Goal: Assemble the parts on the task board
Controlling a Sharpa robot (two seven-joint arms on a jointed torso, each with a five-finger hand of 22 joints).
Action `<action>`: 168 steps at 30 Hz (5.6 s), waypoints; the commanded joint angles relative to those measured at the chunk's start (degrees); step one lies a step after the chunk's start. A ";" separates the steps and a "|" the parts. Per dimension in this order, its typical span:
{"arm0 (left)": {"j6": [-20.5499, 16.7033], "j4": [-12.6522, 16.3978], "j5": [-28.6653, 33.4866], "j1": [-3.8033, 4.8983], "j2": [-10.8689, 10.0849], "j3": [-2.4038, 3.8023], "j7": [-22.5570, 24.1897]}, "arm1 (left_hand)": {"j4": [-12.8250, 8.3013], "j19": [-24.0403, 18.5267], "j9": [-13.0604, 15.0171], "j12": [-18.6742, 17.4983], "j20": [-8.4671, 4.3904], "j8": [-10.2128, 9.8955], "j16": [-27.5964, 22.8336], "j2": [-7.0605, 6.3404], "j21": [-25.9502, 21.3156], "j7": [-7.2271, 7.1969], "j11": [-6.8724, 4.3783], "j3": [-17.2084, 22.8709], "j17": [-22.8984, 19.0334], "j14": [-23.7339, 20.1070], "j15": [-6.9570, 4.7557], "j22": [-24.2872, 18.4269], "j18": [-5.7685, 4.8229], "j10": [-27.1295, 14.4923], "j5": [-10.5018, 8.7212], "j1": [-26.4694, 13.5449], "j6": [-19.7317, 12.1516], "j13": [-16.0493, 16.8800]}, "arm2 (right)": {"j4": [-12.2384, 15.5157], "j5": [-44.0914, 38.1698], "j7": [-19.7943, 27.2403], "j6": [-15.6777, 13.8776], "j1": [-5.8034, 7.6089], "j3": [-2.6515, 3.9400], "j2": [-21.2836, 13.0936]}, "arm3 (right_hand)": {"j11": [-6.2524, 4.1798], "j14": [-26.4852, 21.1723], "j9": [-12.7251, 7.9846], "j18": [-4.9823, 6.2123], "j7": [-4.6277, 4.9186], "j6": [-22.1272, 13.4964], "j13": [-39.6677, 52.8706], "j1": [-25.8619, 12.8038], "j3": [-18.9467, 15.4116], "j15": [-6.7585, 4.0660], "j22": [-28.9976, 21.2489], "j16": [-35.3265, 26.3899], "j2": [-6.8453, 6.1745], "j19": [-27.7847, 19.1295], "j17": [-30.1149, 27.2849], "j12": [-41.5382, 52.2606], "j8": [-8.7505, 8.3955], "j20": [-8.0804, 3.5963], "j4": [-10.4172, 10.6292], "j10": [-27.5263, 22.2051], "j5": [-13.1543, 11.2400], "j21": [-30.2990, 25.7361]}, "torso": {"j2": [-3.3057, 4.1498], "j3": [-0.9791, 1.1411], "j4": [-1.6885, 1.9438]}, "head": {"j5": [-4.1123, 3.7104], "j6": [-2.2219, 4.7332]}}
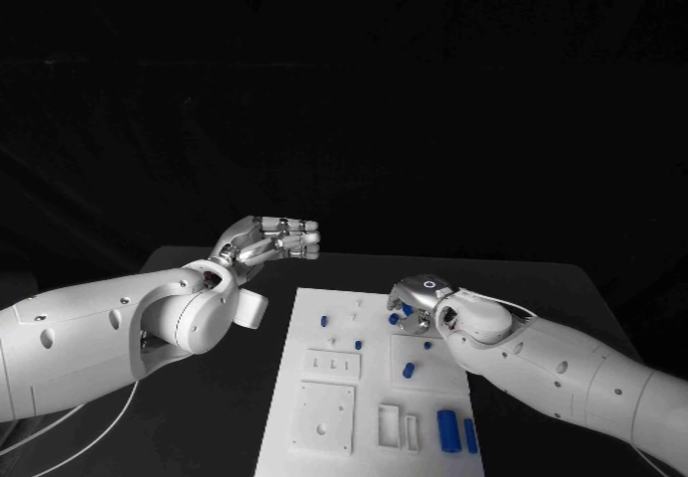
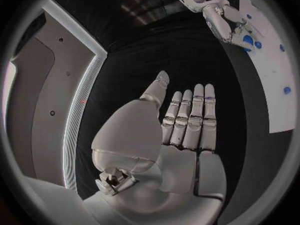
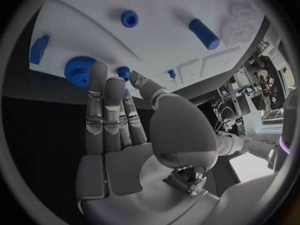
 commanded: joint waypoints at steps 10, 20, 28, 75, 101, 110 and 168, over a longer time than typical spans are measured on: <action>0.91 0.46 -0.42 0.34 -0.10 0.15 0.51 | 0.42 0.45 -0.05 -0.01 0.16 -0.30 -0.21 -0.26 -0.33 -0.02 0.00 -0.11 -0.09 0.16 -0.07 0.04 1.02 -0.32 -0.19 -0.05 -0.38 0.03 | -0.82 -1.20 -0.40 -0.97 -0.51 0.01 0.51 | -0.08 -0.13 -0.04 0.57 0.52 0.79 -0.03 -1.36 2.37 -0.28 1.73 0.35 0.17 0.42 -0.12 -0.02 -0.29 -0.36 0.14 0.77 -1.20 -1.33 | 1.01 -0.12 0.27 | -0.05 0.06; 0.99 0.34 -0.44 0.41 -0.01 0.18 0.42 | 0.53 0.57 -0.05 0.00 0.14 -0.30 -0.19 -0.18 -0.48 -0.03 0.00 -0.14 -0.08 0.22 -0.08 0.05 1.01 -0.30 -0.20 -0.14 -0.43 0.03 | -0.98 -1.06 -0.34 -1.39 -0.56 0.01 0.58 | -0.65 -0.21 -0.03 0.13 0.89 2.74 -0.01 -2.05 4.07 -0.71 2.94 0.60 0.98 0.90 0.03 -0.04 -0.30 -0.75 0.48 3.06 -2.24 -1.86 | 1.34 -0.18 0.26 | 0.01 0.06; 0.98 0.25 -0.44 0.42 -0.01 0.18 0.37 | 0.61 0.62 -0.06 -0.01 0.14 -0.31 -0.20 -0.16 -0.63 -0.02 0.01 -0.19 -0.09 0.23 -0.09 0.05 0.98 -0.38 -0.20 -0.20 -0.51 0.03 | -0.81 -1.76 -0.98 -4.58 -0.56 0.02 0.53 | -2.02 -0.14 0.11 -1.63 0.38 6.90 0.10 -1.27 8.64 -1.75 7.03 0.22 2.40 0.35 -0.13 0.00 -0.23 -2.02 0.40 8.00 -4.05 0.40 | 1.45 -0.14 0.26 | 0.05 0.22; 0.76 -0.86 -0.44 0.79 1.69 0.22 0.26 | 0.62 0.75 -0.08 0.00 0.13 -0.33 -0.20 -0.18 -0.85 0.02 0.03 -0.22 -0.09 0.21 -0.08 0.06 0.98 -0.43 -0.22 -0.14 -0.82 0.03 | -4.13 -4.84 -8.01 -14.68 -0.06 0.08 7.18 | -3.21 -0.21 0.17 -1.84 -0.63 10.55 0.13 -0.50 10.98 -3.03 18.01 1.09 2.72 0.64 -0.45 0.04 -0.21 -3.31 0.17 11.81 -4.67 -2.38 | 2.34 -0.88 1.33 | 0.69 1.81; 0.64 -0.38 -0.61 1.83 1.91 0.22 0.19 | 0.73 0.91 -0.06 -0.01 0.15 -0.31 -0.21 -0.24 -1.17 0.00 0.03 -0.27 -0.09 0.13 -0.05 0.09 0.99 -0.43 -0.25 -0.12 -0.64 0.02 | -4.78 -5.02 -8.96 -15.88 0.02 0.10 8.60 | -3.21 -0.23 0.17 -1.85 -0.64 10.54 0.13 -0.45 11.04 -3.07 19.26 1.17 2.66 0.99 -0.61 0.04 -0.22 -3.35 0.21 11.82 -4.68 -3.40 | 3.28 -1.39 1.95 | 1.06 2.22; 0.64 -0.40 -0.70 1.88 2.05 0.23 0.17 | 0.73 0.91 -0.06 -0.01 0.15 -0.31 -0.21 -0.24 -1.17 0.00 0.03 -0.27 -0.09 0.13 -0.05 0.09 0.99 -0.43 -0.25 -0.12 -0.64 0.02 | -4.93 -5.01 -8.91 -15.78 0.02 0.10 8.75 | -3.21 -0.23 0.17 -1.85 -0.64 10.54 0.13 -0.45 11.04 -3.07 19.26 1.17 2.66 0.99 -0.61 0.04 -0.22 -3.35 0.21 11.82 -4.68 -3.40 | 3.27 -1.37 1.94 | 1.18 2.20; 0.67 -0.61 -0.78 2.00 2.44 0.24 0.03 | 0.87 1.03 -0.07 0.00 0.17 -0.32 -0.20 -0.34 -1.37 0.05 0.07 -0.19 -0.09 0.11 -0.04 0.10 1.01 -0.57 -0.23 -0.03 -0.91 0.03 | -6.43 -2.41 -7.09 -14.24 0.28 0.09 9.59 | -2.00 -0.11 0.07 -1.63 0.25 7.27 0.05 -1.09 7.65 -1.81 22.24 0.45 1.64 3.04 -1.63 -0.01 -0.26 -2.06 0.86 7.66 -4.24 -9.92 | 3.49 -1.41 1.85 | 1.57 2.00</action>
